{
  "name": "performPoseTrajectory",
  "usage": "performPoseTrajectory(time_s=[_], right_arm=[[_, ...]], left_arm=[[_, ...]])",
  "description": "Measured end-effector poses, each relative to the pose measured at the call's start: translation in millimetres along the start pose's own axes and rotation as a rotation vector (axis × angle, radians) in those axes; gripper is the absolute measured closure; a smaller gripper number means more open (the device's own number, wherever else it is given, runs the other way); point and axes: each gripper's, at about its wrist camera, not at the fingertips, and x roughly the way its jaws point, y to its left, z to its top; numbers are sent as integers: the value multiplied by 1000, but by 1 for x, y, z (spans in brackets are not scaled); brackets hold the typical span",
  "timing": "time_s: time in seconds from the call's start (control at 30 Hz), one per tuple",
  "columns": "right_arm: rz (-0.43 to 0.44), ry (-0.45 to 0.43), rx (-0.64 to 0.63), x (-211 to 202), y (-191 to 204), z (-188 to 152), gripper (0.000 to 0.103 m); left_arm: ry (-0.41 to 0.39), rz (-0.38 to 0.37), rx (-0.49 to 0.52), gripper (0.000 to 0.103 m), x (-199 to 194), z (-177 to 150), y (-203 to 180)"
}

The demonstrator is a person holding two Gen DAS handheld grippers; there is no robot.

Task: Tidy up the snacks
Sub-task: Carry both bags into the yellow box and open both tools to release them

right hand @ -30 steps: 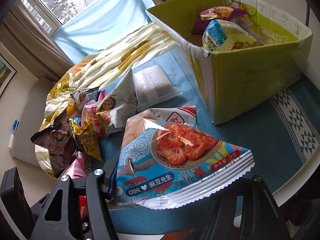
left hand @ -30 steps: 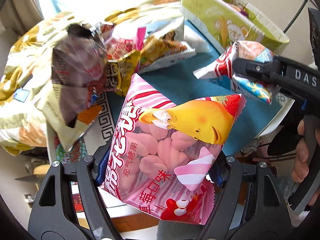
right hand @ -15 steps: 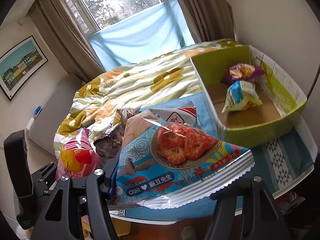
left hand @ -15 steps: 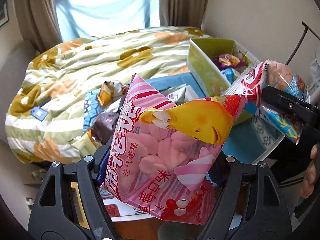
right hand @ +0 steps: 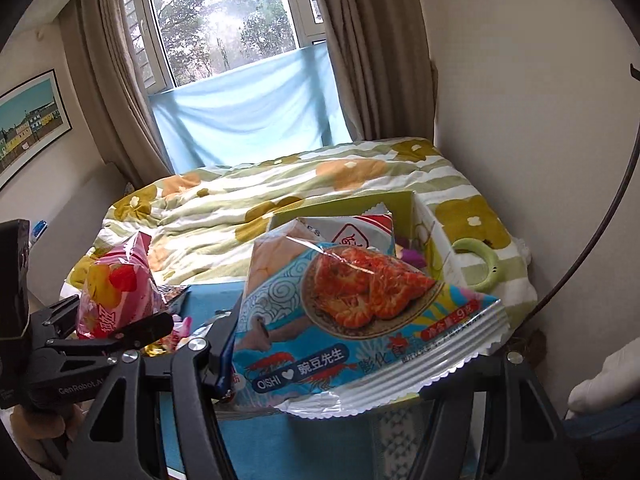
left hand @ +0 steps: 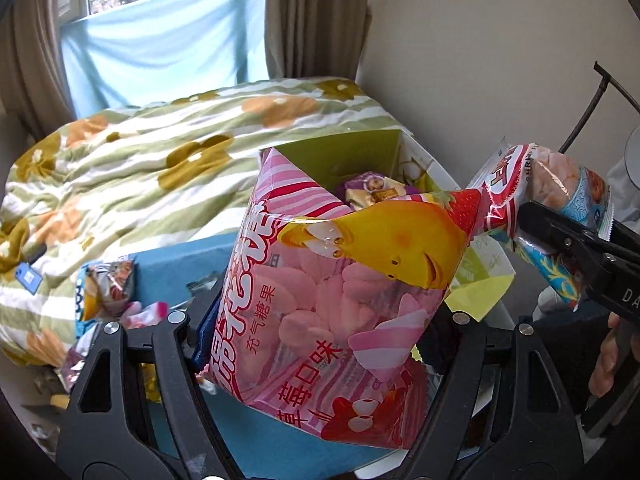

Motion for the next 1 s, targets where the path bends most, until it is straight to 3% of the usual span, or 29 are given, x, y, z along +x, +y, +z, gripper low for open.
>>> performPoseTrajectory(time_s=[0.27,0.33,0.37,0.53,0.8,1.0], right_arm=[[29,70,-21,29,-68,17,42],[41,92,-30,37,-77,19,42],[45,99,-34,39,-80,19,42],[64,106,-11,47,-95,23,42],[76,107,-2,50,-99,25,42],[104,160,-32,66,-92,24,42]], left_arm=[[122,46,-61,24,73,2,-47],[144,56,-82,11,81,-2,-47],[160,56,-89,9,84,-3,-47],[188,57,-87,9,82,-16,-41],[164,83,-34,9,65,-17,-45],[169,95,-81,9,54,-23,-28]])
